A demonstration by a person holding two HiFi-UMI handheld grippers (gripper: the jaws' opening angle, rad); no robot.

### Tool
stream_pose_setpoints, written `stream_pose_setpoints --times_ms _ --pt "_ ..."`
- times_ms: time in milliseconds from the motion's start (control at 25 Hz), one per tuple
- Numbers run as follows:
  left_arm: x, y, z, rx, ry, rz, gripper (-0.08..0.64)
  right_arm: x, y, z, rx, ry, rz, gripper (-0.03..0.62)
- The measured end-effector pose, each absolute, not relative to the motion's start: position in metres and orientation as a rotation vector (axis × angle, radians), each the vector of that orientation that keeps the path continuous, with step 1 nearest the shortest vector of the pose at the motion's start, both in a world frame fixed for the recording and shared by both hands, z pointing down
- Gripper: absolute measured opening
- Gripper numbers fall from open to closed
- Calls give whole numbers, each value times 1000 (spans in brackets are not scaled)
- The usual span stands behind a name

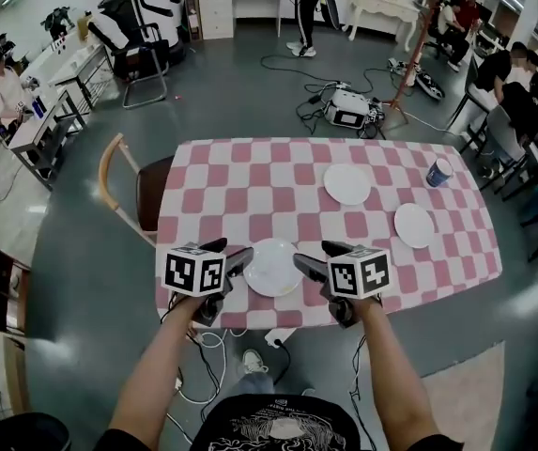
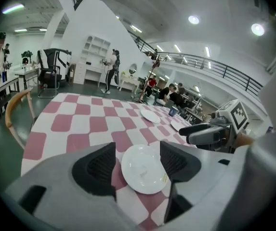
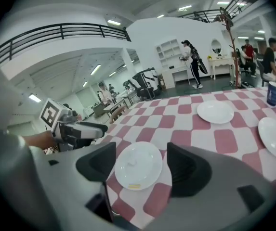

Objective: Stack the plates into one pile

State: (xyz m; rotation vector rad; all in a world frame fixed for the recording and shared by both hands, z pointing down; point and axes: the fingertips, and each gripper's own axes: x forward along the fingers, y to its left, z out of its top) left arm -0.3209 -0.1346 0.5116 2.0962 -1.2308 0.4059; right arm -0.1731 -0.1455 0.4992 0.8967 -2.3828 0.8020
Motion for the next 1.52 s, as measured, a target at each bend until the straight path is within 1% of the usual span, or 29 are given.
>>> stream_pose_setpoints --times_ms 280,360,760,880,960,1000,1320,1440,1520 --pt "-316 -137 549 2024 -1033 485 293 -170 -142 544 913 -2270 1059 316" --pt "-316 -137 561 1990 -989 495 282 -169 -139 558 911 -2236 1110 314" --pt "-312 -135 605 1868 -825 534 276 -170 -127 603 867 -2098 1341 302" --pt "-309 -136 613 1830 -795 522 242 -174 -125 611 859 -2069 1364 291" --pt "-306 -136 617 1818 -780 526 235 -176 -124 613 860 -2056 1367 285" --pt "-305 -136 618 1817 -776 529 217 -177 -124 613 859 -2054 1380 283" --pt "-300 -141 620 1801 -763 520 167 -180 -128 617 914 -2001 1513 205" --pt "-299 -140 623 1804 -759 544 133 -178 -128 620 940 -1980 1501 175" --pt "-301 -141 625 1803 -765 554 100 -175 -128 622 963 -1962 1480 136"
